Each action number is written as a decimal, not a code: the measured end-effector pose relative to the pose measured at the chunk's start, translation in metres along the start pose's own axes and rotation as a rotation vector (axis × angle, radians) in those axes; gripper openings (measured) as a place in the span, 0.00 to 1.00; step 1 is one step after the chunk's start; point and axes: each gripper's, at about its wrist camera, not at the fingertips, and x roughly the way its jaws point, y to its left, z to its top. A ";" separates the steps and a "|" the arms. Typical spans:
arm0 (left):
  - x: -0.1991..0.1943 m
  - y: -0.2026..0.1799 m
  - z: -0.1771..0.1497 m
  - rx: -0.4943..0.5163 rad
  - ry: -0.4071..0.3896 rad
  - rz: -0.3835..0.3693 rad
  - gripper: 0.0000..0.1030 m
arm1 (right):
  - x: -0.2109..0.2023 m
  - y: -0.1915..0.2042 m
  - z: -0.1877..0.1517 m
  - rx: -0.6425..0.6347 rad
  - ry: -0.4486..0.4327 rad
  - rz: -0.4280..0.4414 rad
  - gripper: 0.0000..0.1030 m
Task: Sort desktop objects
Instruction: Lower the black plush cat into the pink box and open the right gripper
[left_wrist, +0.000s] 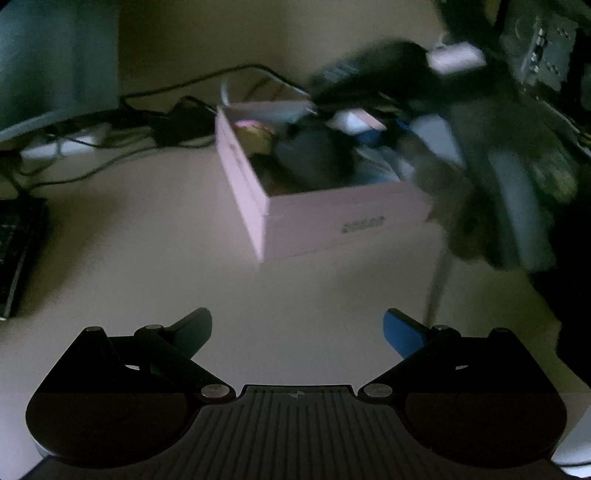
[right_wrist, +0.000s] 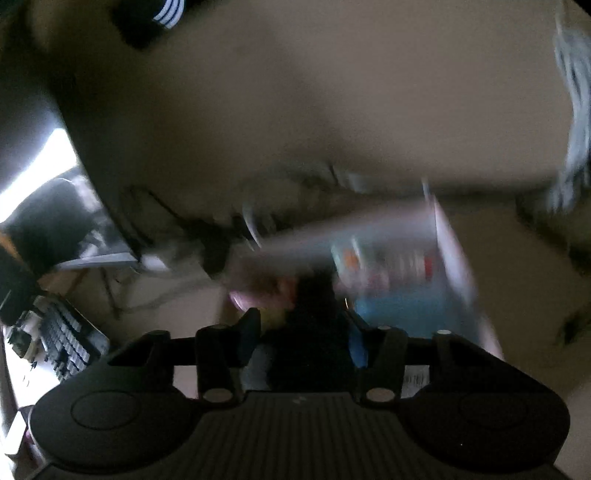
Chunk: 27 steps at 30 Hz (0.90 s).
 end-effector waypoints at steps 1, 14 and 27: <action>-0.001 0.004 0.000 -0.012 -0.003 0.012 0.99 | -0.006 -0.001 -0.005 -0.010 -0.005 -0.003 0.46; 0.024 -0.003 0.035 0.054 -0.075 0.035 0.99 | -0.098 -0.045 -0.012 0.020 -0.208 -0.011 1.00; 0.067 -0.005 0.056 -0.017 -0.114 -0.104 0.99 | -0.030 -0.105 0.006 0.258 -0.030 0.123 1.00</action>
